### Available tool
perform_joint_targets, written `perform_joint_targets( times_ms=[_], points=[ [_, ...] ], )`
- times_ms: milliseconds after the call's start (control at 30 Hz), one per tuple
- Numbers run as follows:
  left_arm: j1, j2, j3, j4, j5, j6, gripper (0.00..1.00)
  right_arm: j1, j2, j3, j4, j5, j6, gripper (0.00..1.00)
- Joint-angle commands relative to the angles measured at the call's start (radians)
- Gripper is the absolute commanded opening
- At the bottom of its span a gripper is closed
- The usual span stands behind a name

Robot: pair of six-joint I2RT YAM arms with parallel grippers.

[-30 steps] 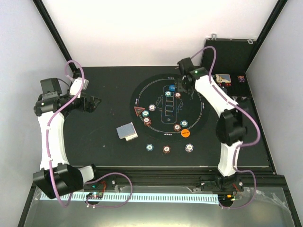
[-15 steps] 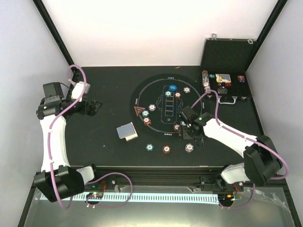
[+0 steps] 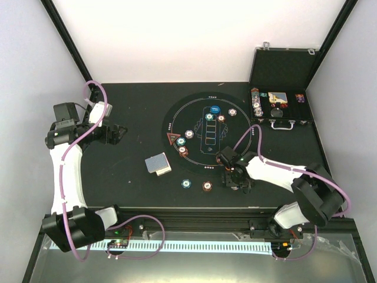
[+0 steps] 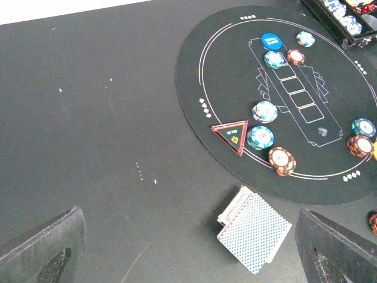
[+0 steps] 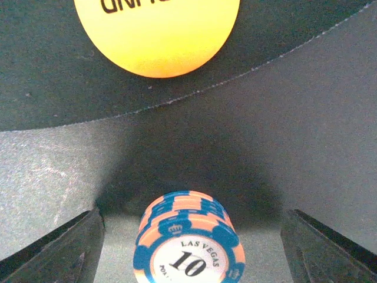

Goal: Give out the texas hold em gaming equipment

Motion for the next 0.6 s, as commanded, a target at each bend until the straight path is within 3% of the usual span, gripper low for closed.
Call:
perform_joint_targets(
  times_ms=[0,300,567],
  points=[
    [0.004,-0.003,0.027,-0.007,0.019,0.011,0.99,0.007,0.025,-0.007,0.026,0.023,0.011,0.82],
    [0.004,0.002,0.033,-0.013,0.022,0.018,0.99,0.007,0.006,-0.014,0.013,0.027,0.007,0.67],
    [0.004,0.001,0.034,-0.013,0.038,0.021,0.99,0.007,-0.003,-0.017,-0.006,0.028,-0.002,0.59]
  ],
)
